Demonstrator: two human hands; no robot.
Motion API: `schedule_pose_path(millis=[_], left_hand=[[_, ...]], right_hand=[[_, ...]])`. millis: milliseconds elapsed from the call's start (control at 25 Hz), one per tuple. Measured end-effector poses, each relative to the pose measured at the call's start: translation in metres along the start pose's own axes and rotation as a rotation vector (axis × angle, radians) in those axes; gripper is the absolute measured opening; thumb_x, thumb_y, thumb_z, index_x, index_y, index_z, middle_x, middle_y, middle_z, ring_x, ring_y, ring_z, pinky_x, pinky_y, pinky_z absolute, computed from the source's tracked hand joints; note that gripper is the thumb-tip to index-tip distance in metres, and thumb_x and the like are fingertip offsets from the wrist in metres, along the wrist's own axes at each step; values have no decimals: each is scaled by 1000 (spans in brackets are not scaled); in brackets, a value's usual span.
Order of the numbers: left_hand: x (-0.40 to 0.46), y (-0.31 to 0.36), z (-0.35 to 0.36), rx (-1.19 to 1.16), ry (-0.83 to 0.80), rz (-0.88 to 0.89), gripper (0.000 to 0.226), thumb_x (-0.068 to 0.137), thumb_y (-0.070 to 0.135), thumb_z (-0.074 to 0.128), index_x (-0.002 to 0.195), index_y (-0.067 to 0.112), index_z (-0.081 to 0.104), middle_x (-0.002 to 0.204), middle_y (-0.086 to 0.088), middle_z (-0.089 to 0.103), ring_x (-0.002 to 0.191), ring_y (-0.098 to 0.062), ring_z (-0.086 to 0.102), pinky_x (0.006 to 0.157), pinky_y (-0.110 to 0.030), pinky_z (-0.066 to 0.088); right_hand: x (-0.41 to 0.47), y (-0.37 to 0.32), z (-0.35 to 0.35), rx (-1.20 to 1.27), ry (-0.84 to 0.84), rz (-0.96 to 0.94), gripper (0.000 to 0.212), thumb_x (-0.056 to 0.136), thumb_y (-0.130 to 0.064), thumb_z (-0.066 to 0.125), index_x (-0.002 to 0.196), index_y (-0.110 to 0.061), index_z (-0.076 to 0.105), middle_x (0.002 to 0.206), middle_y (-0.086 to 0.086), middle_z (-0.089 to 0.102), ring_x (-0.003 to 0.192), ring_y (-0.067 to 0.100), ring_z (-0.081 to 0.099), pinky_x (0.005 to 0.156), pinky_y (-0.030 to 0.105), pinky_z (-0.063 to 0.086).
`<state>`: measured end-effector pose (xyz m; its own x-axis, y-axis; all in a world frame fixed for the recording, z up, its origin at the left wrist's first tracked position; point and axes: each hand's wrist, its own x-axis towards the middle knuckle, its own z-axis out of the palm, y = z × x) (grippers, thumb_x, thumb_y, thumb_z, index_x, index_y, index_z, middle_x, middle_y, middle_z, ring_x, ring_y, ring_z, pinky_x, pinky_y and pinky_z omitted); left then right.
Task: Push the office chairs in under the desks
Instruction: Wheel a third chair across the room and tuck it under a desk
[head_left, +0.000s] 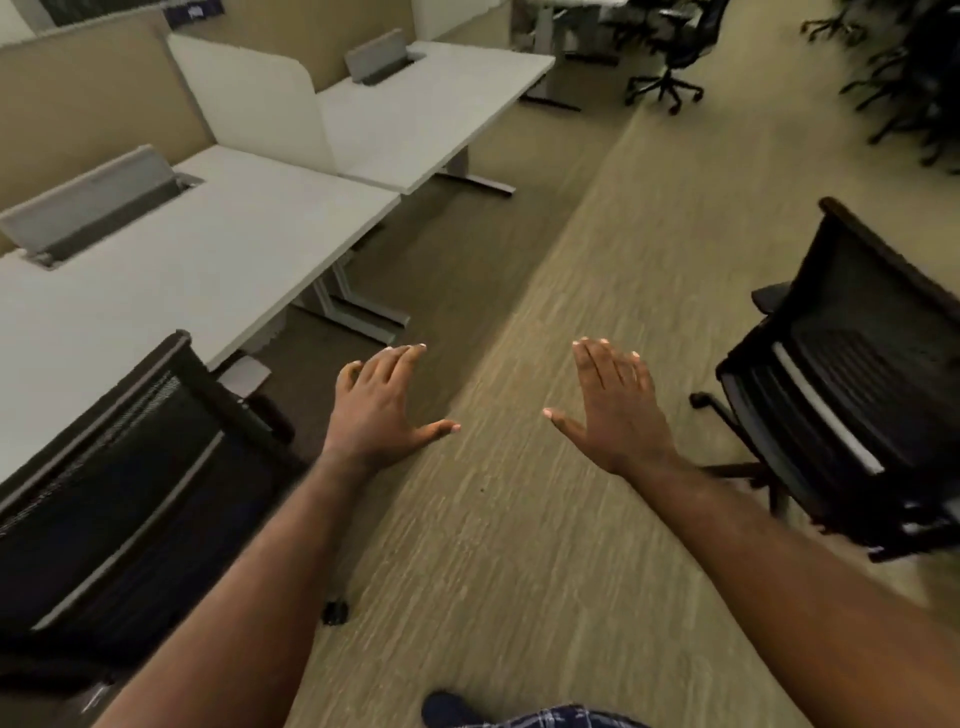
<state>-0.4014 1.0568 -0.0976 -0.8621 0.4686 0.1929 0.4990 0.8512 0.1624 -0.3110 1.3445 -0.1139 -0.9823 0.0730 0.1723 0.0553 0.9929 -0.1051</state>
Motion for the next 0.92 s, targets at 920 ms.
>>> schedule_pose_path(millis=[920], left_hand=[[232, 396, 111, -69, -136, 623, 105, 69, 81, 59, 150, 22, 28, 156, -1, 33, 141, -22, 34, 116, -48, 19]], right_hand=[[-97, 364, -76, -154, 212, 641, 82, 93, -59, 46, 154, -11, 17, 160, 10, 25, 150, 30, 12, 119, 59, 4]])
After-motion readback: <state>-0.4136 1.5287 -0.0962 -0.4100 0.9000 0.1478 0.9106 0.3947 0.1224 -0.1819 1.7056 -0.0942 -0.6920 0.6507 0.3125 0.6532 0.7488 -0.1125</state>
